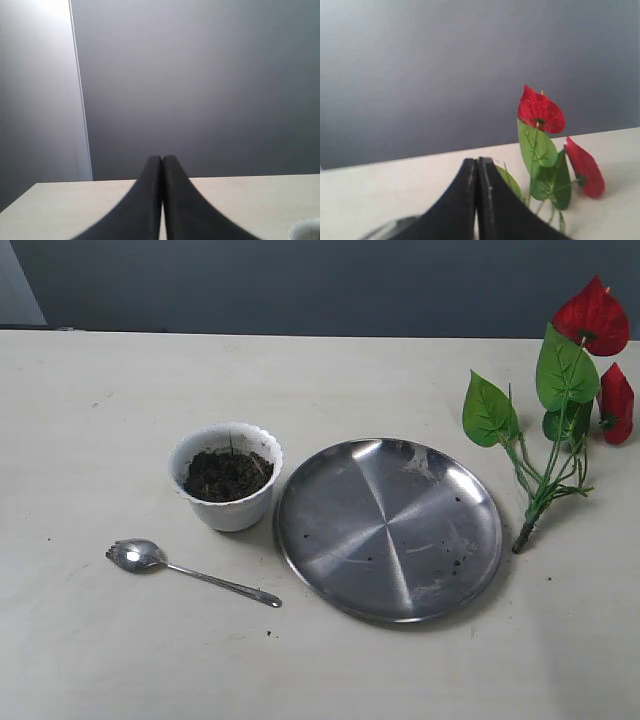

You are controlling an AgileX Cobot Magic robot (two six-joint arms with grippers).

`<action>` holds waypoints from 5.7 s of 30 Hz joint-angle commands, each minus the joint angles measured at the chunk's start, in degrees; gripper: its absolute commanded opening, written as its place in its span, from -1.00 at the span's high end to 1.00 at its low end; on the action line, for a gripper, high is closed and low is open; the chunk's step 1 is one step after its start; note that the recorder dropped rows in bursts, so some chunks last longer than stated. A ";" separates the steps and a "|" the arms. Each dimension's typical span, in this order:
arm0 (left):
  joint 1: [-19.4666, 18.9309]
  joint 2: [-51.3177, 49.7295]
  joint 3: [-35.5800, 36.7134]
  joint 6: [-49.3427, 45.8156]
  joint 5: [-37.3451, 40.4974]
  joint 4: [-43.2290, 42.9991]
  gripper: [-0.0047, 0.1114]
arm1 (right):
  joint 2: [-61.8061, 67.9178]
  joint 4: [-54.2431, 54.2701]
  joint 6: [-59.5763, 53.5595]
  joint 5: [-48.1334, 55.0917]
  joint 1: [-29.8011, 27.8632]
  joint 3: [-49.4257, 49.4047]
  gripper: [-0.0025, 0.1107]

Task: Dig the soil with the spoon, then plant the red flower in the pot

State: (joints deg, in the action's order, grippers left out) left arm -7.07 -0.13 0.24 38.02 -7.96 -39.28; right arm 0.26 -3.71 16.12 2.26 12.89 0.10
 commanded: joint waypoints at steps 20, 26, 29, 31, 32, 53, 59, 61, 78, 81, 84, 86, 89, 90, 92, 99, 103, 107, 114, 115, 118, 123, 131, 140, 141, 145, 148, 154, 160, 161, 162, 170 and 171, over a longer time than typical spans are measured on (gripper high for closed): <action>0.38 0.13 -0.24 0.40 -0.64 0.41 0.91 | -0.26 13.70 22.71 -21.16 -0.20 -0.10 0.97; 0.38 0.13 -0.24 0.40 -0.64 0.41 0.91 | 5.30 -61.24 72.71 -33.20 1.94 9.84 0.97; 0.38 0.13 -0.24 0.40 -0.64 0.41 0.91 | 15.95 -84.75 88.09 -38.59 1.94 18.31 0.97; 0.38 0.13 -0.24 0.40 -0.53 0.41 0.91 | 24.18 -92.15 91.74 -41.79 3.00 23.09 0.97; 0.38 0.13 -0.24 0.40 -0.53 0.41 0.91 | 29.10 -93.92 91.70 -44.27 3.99 25.80 0.97; 0.38 0.13 -0.24 0.40 -0.53 0.41 0.91 | 90.74 -91.21 75.34 16.95 54.34 55.16 0.97; 0.38 0.13 -0.24 0.40 -0.64 0.41 0.91 | 95.03 -51.01 22.88 47.81 55.48 63.80 0.97; 0.38 0.13 -0.24 0.40 -0.64 0.41 0.91 | 94.91 -29.53 3.08 45.44 54.40 66.77 0.97; 0.38 0.13 -0.24 0.40 -0.64 0.41 0.91 | 107.54 5.97 -27.84 33.08 52.82 70.55 0.97; 0.38 0.13 -0.24 0.40 -0.64 0.41 0.91 | 109.67 7.04 -27.84 32.58 52.82 70.55 0.82; 0.38 0.13 -0.24 0.40 -0.64 0.41 0.91 | 110.92 8.73 -27.84 32.50 52.82 70.55 0.40; 0.38 0.13 -0.24 0.40 -0.64 0.41 0.91 | 111.32 8.85 -27.84 31.67 52.82 70.55 0.10; 0.38 0.13 -0.24 0.40 -0.64 0.41 0.91 | 111.96 8.56 -27.84 30.18 52.82 70.55 0.04; 0.38 0.13 -0.24 0.40 -0.64 0.41 0.91 | 112.38 8.56 -27.84 29.76 52.82 70.55 0.10; 0.38 0.13 -0.24 0.40 -0.64 0.41 0.91 | 113.19 8.56 -27.84 28.58 52.82 70.55 0.22; 0.38 0.13 -0.24 0.40 -0.64 0.41 0.91 | 116.19 7.94 -27.97 25.60 52.82 70.55 0.37; 0.38 0.13 -0.24 0.40 -0.64 0.41 0.91 | 117.53 5.37 -27.97 25.46 52.78 70.55 0.38; 0.38 0.13 -0.24 0.40 -0.64 0.41 0.91 | 119.35 5.22 -27.97 25.24 52.69 70.55 0.38; 0.38 0.13 -0.24 0.40 -0.64 0.41 0.91 | 119.75 5.59 -27.97 27.66 52.80 70.55 0.96; 0.38 0.13 -0.24 0.40 -0.64 0.41 0.91 | 119.75 5.73 -27.97 28.03 52.80 70.55 0.96; 0.38 0.13 -0.24 0.40 -0.64 0.41 0.91 | 119.75 6.92 -27.97 30.56 52.80 70.55 0.96; 0.38 0.13 -0.24 0.40 -0.64 0.41 0.91 | 119.75 8.01 -27.97 31.32 52.80 70.55 0.96; 0.38 0.13 -0.24 0.40 -0.64 0.41 0.91 | 119.25 8.30 -27.97 31.43 52.80 70.55 0.96; 0.38 0.13 -0.24 0.40 -0.64 0.41 0.91 | 116.31 8.42 -28.04 31.55 52.80 70.55 0.96; 0.38 0.13 -0.24 0.40 -0.64 0.41 0.91 | 116.31 8.42 -28.04 31.55 52.80 70.55 0.96; 0.38 0.13 -0.24 0.40 -0.64 0.41 0.91 | 116.31 8.42 -28.04 31.55 52.80 70.55 0.95; 0.38 0.13 -0.24 0.40 -0.64 0.41 0.91 | 116.31 8.42 -28.04 31.55 52.80 70.55 0.83; 0.38 0.13 -0.24 0.40 -0.64 0.41 0.91 | 116.03 10.49 -28.04 31.76 52.80 70.55 0.27; 0.38 0.13 -0.24 0.40 -0.64 0.41 0.91 | 115.92 9.85 -28.04 30.14 52.80 70.55 0.24; 0.38 0.13 -0.24 0.40 -0.64 0.41 0.91 | 115.92 9.58 -28.04 29.87 52.80 70.55 0.24; 0.38 0.13 -0.24 0.40 -0.64 0.41 0.91 | 115.92 9.58 -28.04 29.42 52.80 70.55 0.24; 0.38 0.13 -0.24 0.40 -0.64 0.41 0.91 | 115.44 9.70 -27.93 28.88 52.80 70.55 0.24; 0.38 0.13 -0.24 0.40 -0.64 0.41 0.91 | 115.28 9.70 -27.93 28.75 52.80 70.55 0.24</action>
State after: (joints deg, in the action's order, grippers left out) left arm -7.07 -0.13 0.24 38.02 -7.96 -39.28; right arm 116.78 6.45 -11.77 31.70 65.70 70.79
